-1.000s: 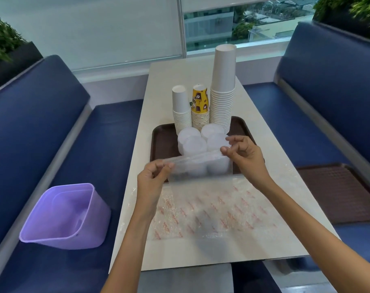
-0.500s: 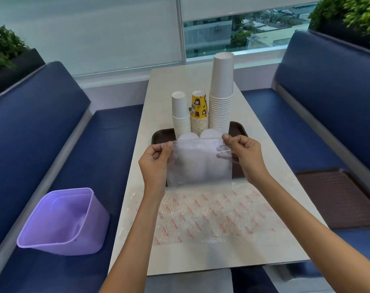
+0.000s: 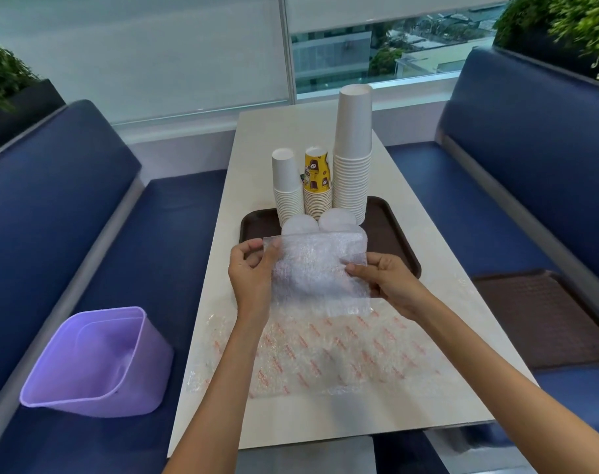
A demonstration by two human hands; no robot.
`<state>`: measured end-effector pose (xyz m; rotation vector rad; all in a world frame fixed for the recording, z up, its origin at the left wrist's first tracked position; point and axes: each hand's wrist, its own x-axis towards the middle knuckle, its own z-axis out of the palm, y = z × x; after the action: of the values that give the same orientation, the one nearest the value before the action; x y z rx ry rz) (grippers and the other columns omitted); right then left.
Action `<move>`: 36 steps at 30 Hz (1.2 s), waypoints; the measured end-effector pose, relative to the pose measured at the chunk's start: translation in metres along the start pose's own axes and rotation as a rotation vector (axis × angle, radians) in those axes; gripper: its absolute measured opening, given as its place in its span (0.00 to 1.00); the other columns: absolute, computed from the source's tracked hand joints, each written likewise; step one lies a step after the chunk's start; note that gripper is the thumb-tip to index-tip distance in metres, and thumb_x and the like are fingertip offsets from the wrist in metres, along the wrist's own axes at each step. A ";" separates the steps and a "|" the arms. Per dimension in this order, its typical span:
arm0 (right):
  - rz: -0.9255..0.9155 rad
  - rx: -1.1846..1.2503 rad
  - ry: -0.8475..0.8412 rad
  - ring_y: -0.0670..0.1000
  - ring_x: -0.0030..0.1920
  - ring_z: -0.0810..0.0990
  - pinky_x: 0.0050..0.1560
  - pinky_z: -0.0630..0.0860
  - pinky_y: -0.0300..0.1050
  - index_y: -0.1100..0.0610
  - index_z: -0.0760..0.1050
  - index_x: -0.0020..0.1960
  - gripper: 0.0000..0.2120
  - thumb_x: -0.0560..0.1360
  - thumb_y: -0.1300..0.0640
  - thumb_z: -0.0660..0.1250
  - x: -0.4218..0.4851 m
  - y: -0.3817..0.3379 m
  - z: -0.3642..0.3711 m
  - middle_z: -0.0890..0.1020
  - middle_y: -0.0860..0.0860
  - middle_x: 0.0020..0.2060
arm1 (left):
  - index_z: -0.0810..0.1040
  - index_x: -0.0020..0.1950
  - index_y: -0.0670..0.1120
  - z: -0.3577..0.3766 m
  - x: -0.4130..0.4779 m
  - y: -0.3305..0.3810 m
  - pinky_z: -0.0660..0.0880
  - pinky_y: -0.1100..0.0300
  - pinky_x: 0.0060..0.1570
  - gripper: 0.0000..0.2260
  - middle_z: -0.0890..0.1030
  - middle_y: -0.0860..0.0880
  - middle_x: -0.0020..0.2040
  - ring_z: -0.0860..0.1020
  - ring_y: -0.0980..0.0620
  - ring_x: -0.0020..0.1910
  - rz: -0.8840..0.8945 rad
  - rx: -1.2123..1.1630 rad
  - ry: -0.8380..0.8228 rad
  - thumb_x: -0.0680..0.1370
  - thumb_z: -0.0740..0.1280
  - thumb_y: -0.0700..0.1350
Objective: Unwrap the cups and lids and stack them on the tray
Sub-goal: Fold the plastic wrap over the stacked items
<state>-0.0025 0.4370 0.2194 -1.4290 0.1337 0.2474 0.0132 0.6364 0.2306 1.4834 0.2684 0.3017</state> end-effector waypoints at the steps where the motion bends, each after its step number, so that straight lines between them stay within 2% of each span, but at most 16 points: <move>1: -0.005 -0.004 0.010 0.45 0.36 0.83 0.38 0.81 0.39 0.57 0.81 0.49 0.06 0.75 0.64 0.67 0.001 0.000 -0.002 0.85 0.48 0.37 | 0.70 0.59 0.46 -0.002 0.000 0.000 0.76 0.72 0.40 0.16 0.78 0.55 0.48 0.78 0.62 0.45 -0.056 0.010 -0.047 0.74 0.71 0.44; 3: -0.010 -0.012 0.022 0.45 0.37 0.83 0.39 0.81 0.40 0.56 0.81 0.49 0.06 0.75 0.64 0.67 0.003 0.000 -0.005 0.85 0.48 0.37 | 0.69 0.62 0.49 -0.007 -0.001 0.000 0.76 0.69 0.40 0.19 0.78 0.57 0.49 0.79 0.60 0.47 -0.177 0.030 -0.195 0.74 0.71 0.45; 6: -0.020 -0.024 0.031 0.45 0.37 0.82 0.39 0.81 0.40 0.55 0.81 0.47 0.06 0.75 0.64 0.67 0.003 0.002 -0.009 0.85 0.48 0.37 | 0.77 0.59 0.43 -0.013 -0.005 -0.008 0.79 0.63 0.40 0.14 0.83 0.49 0.51 0.83 0.54 0.46 -0.279 0.014 -0.382 0.74 0.70 0.42; 10: -0.005 -0.058 0.021 0.47 0.39 0.83 0.40 0.81 0.40 0.57 0.81 0.50 0.06 0.75 0.64 0.67 0.002 0.004 -0.010 0.85 0.50 0.40 | 0.81 0.49 0.44 -0.016 -0.007 -0.018 0.80 0.57 0.45 0.05 0.85 0.48 0.45 0.83 0.52 0.44 -0.253 0.071 -0.392 0.74 0.70 0.39; 13: 0.027 -0.086 -0.037 0.46 0.37 0.84 0.36 0.80 0.39 0.55 0.81 0.50 0.07 0.75 0.64 0.67 0.000 0.003 -0.014 0.85 0.50 0.39 | 0.80 0.46 0.43 -0.016 -0.007 -0.019 0.79 0.60 0.41 0.03 0.84 0.48 0.40 0.82 0.55 0.39 -0.240 0.084 -0.376 0.75 0.69 0.36; 18: 0.028 -0.105 -0.073 0.45 0.33 0.82 0.34 0.79 0.36 0.56 0.81 0.49 0.08 0.75 0.66 0.66 0.002 0.004 -0.021 0.85 0.48 0.35 | 0.79 0.47 0.44 -0.020 -0.007 -0.021 0.76 0.68 0.33 0.04 0.82 0.48 0.41 0.80 0.62 0.34 -0.222 0.132 -0.366 0.76 0.67 0.36; 21: 0.023 -0.101 -0.046 0.48 0.37 0.82 0.37 0.80 0.36 0.58 0.81 0.49 0.09 0.77 0.67 0.63 0.002 0.003 -0.026 0.85 0.51 0.39 | 0.79 0.47 0.44 -0.024 -0.007 -0.020 0.76 0.68 0.35 0.07 0.82 0.50 0.41 0.80 0.61 0.36 -0.216 0.104 -0.385 0.77 0.65 0.33; 24: 0.061 0.039 -0.010 0.53 0.41 0.77 0.39 0.80 0.40 0.56 0.81 0.49 0.17 0.80 0.69 0.56 0.005 0.004 -0.028 0.79 0.57 0.45 | 0.80 0.43 0.43 -0.026 -0.008 -0.018 0.77 0.66 0.38 0.14 0.83 0.57 0.36 0.80 0.63 0.36 -0.207 0.130 -0.398 0.76 0.61 0.27; 27: 0.180 0.239 -0.029 0.51 0.40 0.82 0.40 0.81 0.43 0.59 0.77 0.58 0.14 0.82 0.58 0.54 0.004 0.003 -0.023 0.82 0.56 0.46 | 0.80 0.41 0.43 -0.026 -0.009 -0.017 0.76 0.64 0.42 0.15 0.82 0.59 0.35 0.79 0.63 0.37 -0.192 0.139 -0.380 0.76 0.60 0.27; 30: 0.319 0.251 -0.115 0.51 0.42 0.84 0.40 0.82 0.43 0.60 0.78 0.57 0.21 0.80 0.45 0.57 0.002 0.004 -0.016 0.84 0.55 0.47 | 0.81 0.41 0.43 -0.026 -0.009 -0.018 0.77 0.65 0.42 0.14 0.82 0.58 0.35 0.79 0.61 0.39 -0.178 0.132 -0.369 0.76 0.61 0.27; 31: 0.333 0.215 -0.121 0.51 0.41 0.84 0.39 0.82 0.42 0.59 0.79 0.55 0.19 0.78 0.45 0.60 0.001 0.005 -0.014 0.84 0.55 0.47 | 0.80 0.41 0.43 -0.026 -0.009 -0.018 0.77 0.66 0.40 0.14 0.82 0.58 0.35 0.80 0.62 0.38 -0.173 0.132 -0.377 0.76 0.61 0.27; 33: 0.321 0.145 -0.076 0.49 0.39 0.83 0.37 0.82 0.40 0.61 0.79 0.51 0.11 0.76 0.54 0.66 0.002 0.007 -0.011 0.83 0.54 0.45 | 0.80 0.41 0.42 -0.028 -0.009 -0.019 0.76 0.69 0.37 0.13 0.82 0.59 0.34 0.80 0.64 0.36 -0.164 0.136 -0.401 0.76 0.61 0.27; 36: 0.262 0.075 0.001 0.49 0.40 0.82 0.34 0.80 0.38 0.62 0.79 0.48 0.04 0.75 0.62 0.68 0.006 0.008 -0.011 0.83 0.54 0.43 | 0.81 0.41 0.41 -0.034 -0.009 -0.022 0.76 0.69 0.38 0.14 0.83 0.54 0.38 0.80 0.64 0.38 -0.164 0.153 -0.434 0.75 0.60 0.26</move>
<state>0.0021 0.4279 0.2083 -1.3363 0.3288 0.4516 -0.0067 0.6636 0.2065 1.6251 0.0626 -0.1780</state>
